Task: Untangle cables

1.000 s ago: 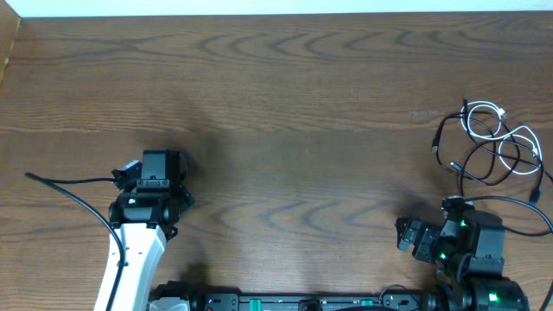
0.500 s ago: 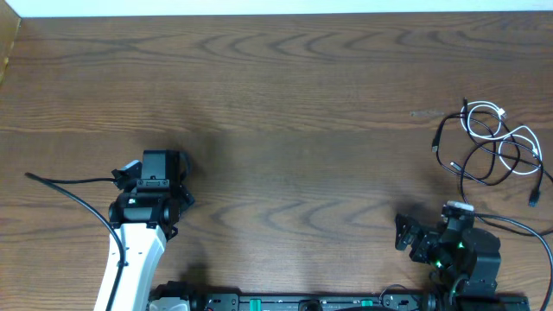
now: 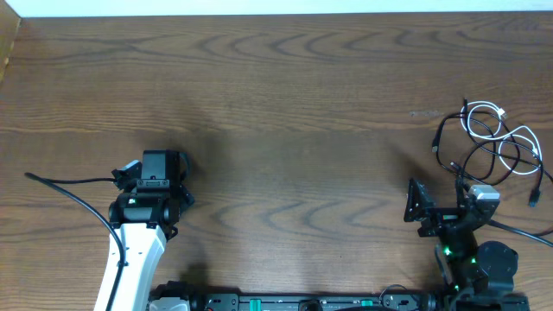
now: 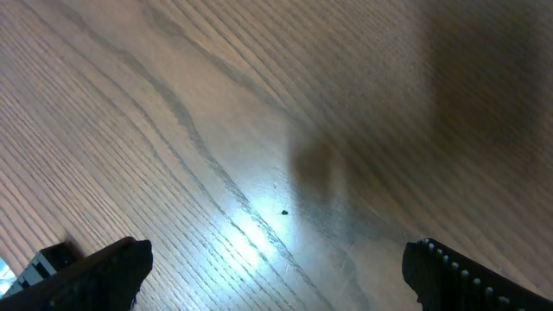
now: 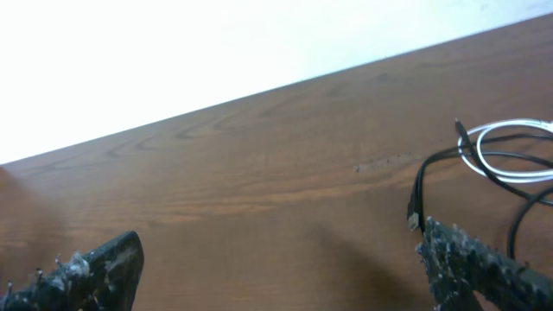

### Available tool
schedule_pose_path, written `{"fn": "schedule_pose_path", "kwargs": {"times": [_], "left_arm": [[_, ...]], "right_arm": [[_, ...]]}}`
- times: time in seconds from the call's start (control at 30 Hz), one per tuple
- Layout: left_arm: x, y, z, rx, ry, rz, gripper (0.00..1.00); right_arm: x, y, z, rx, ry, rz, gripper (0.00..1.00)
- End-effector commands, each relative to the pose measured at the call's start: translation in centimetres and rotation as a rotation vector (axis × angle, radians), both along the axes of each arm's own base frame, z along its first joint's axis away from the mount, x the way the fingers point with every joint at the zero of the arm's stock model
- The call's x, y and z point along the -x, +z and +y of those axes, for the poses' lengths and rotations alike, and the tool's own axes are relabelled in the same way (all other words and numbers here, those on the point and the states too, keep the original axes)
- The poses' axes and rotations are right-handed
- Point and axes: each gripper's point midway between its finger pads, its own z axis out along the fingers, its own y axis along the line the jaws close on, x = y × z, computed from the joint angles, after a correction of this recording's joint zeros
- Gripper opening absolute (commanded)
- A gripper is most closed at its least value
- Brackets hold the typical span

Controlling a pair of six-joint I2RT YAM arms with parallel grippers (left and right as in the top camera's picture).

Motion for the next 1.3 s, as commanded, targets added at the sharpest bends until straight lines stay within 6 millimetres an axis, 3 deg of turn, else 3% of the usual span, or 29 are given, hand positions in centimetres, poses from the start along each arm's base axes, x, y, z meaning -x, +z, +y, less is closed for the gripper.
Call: {"fn": "schedule_pose_path", "kwargs": {"times": [0.0,0.2,0.43,1.27], "left_arm": [[0.0,0.3,0.4,-0.018,0.017,-0.006,0.98],[0.0,0.3,0.4,-0.017,0.017,-0.006,0.98],[0.0,0.3,0.4,-0.018,0.017,-0.006,0.98],[0.0,0.3,0.4,-0.018,0.017,-0.006,0.98]], "right_arm": [[-0.4,-1.1,-0.3,-0.002,-0.013,0.000,0.99],[-1.3,2.8,-1.7,0.021,-0.065,-0.243,0.99],[-1.5,-0.9,-2.4,0.010,-0.094,-0.113,0.99],[-1.5,-0.9,-2.4,0.010,-0.095,-0.111,0.99]]}}
